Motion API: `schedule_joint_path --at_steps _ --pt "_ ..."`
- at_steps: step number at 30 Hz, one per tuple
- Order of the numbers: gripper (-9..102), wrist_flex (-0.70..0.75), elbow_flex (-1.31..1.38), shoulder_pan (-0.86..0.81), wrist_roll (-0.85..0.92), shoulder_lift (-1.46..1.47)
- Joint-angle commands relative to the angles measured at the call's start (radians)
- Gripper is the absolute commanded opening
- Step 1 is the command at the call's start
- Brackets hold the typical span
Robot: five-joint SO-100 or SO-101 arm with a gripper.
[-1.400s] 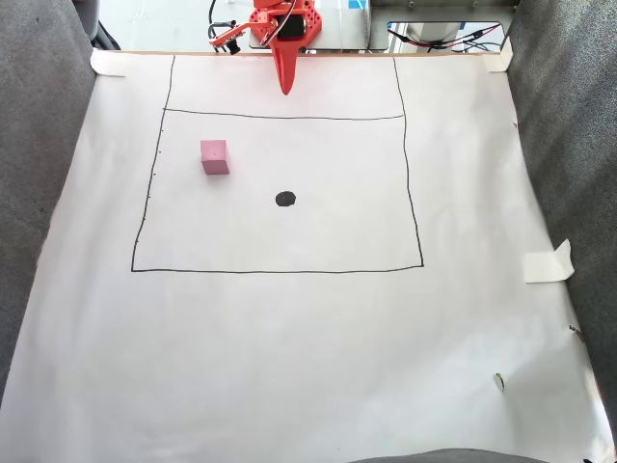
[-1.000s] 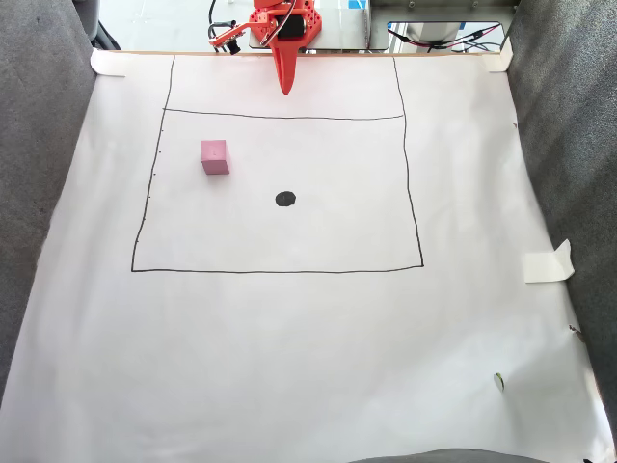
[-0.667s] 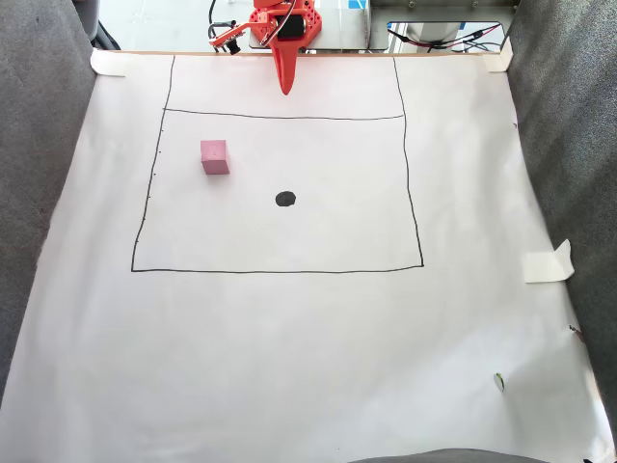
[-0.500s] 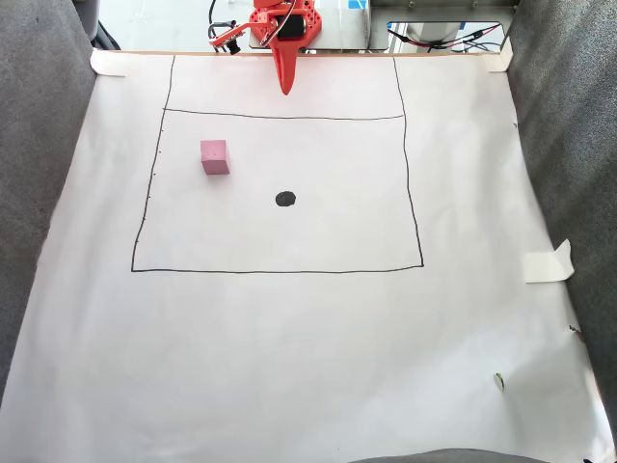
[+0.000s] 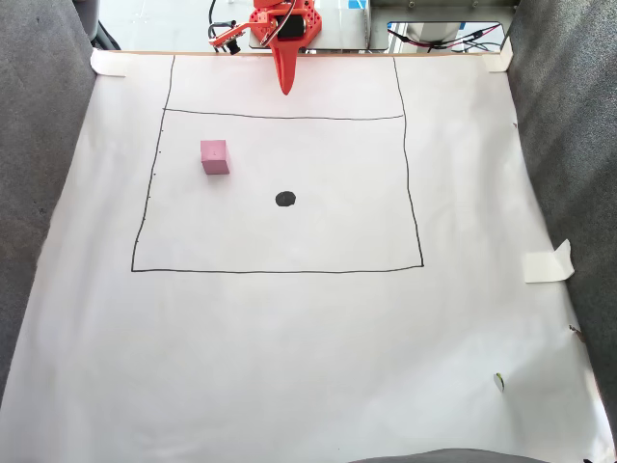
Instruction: Grasp the colored block, Place it on the black dot, and then return the arm to the default position.
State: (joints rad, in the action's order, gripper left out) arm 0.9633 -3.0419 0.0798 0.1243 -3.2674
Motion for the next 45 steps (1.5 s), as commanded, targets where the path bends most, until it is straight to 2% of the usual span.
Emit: schedule_joint_path --at_steps 1,39,45 --pt "0 -0.012 0.005 0.005 0.008 -0.002" --pt "0 -0.012 0.005 0.023 0.028 -0.002" --pt "0 -0.012 0.005 -0.017 -0.018 -0.002"
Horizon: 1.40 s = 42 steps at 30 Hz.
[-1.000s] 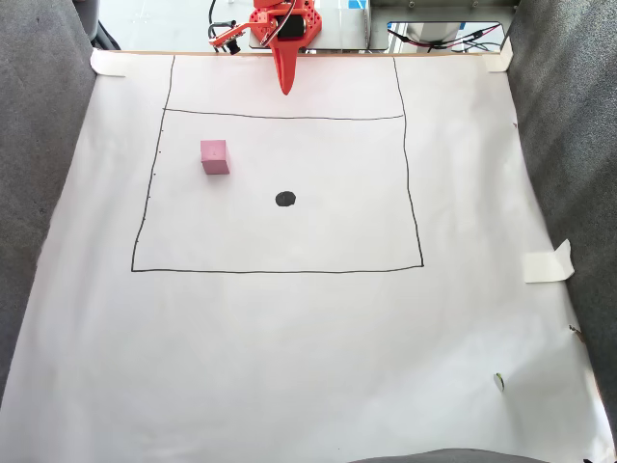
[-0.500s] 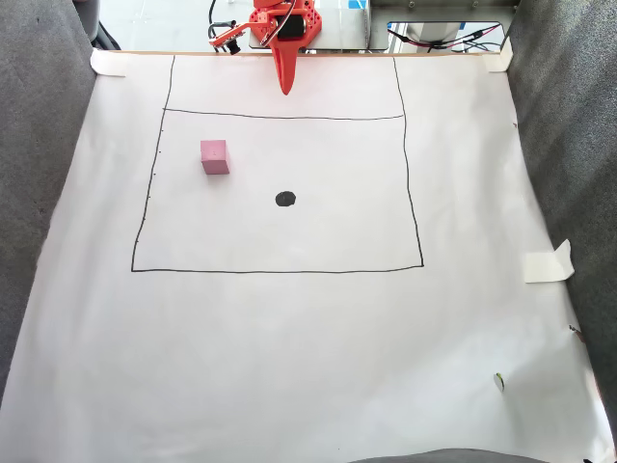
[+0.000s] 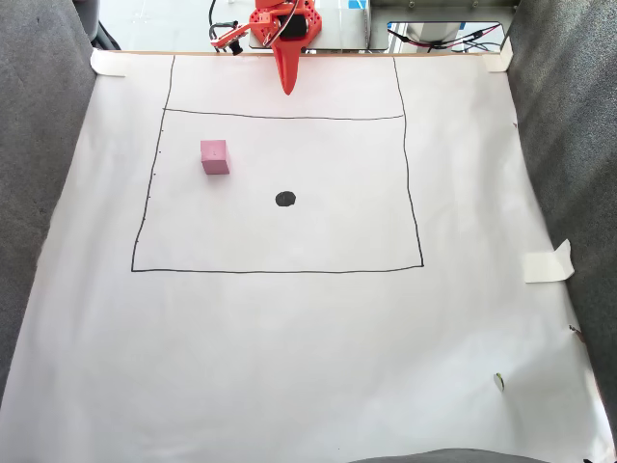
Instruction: Grasp the colored block, Place it on the black dot, and then return the arm to the default position.
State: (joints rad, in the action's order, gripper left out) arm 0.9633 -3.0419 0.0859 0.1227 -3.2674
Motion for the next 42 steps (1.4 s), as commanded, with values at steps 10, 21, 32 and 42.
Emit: schedule_joint_path --at_steps 10,21,32,42 --pt "0 -0.006 0.129 -0.058 -0.087 0.153" --pt "0 0.0 0.354 -0.08 -0.155 0.456" --pt "0 0.074 0.784 -0.189 -0.256 0.93" --pt "0 0.221 1.2 -0.295 -0.301 1.356"
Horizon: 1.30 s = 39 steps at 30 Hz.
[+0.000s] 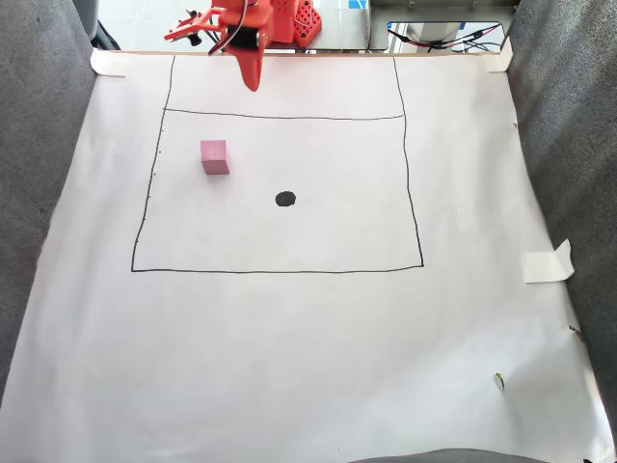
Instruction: Grasp the colored block, Place it on the black dot, and then return the arm to the default position.
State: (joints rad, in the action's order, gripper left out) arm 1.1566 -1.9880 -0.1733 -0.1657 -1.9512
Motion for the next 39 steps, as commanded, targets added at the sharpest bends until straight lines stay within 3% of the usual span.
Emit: schedule_joint_path --at_steps 1,15,27,39 --pt "0 0.043 0.189 -0.043 -0.014 0.071" --pt "0 0.066 0.586 -0.087 0.046 0.462" --pt "0 0.067 0.67 -0.08 0.195 0.584" --pt "0 0.213 0.801 -0.104 0.319 0.649"
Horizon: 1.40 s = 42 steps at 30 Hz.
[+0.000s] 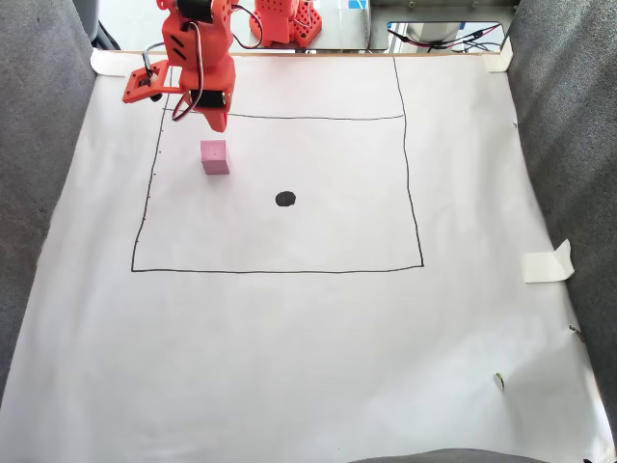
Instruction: Grasp the colored block, Place it on the black dot, and then return the arm to the default position.
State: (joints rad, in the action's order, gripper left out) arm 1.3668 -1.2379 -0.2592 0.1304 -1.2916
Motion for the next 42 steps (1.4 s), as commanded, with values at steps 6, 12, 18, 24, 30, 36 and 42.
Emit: schedule_joint_path --at_steps 6,12,18,24,30,36,42 --pt "0 -0.015 0.06 -0.038 0.083 0.017" --pt "0 -0.075 0.06 -0.049 0.129 0.041" --pt "0 -0.127 0.06 -0.044 0.161 0.061" --pt "5 -0.124 0.06 -0.048 0.135 0.049" --pt "18 -0.069 0.06 -0.048 0.121 0.041" --pt "21 -0.003 0.052 -0.051 0.138 0.029" --pt "23 0.101 0.052 -0.048 0.181 0.038"
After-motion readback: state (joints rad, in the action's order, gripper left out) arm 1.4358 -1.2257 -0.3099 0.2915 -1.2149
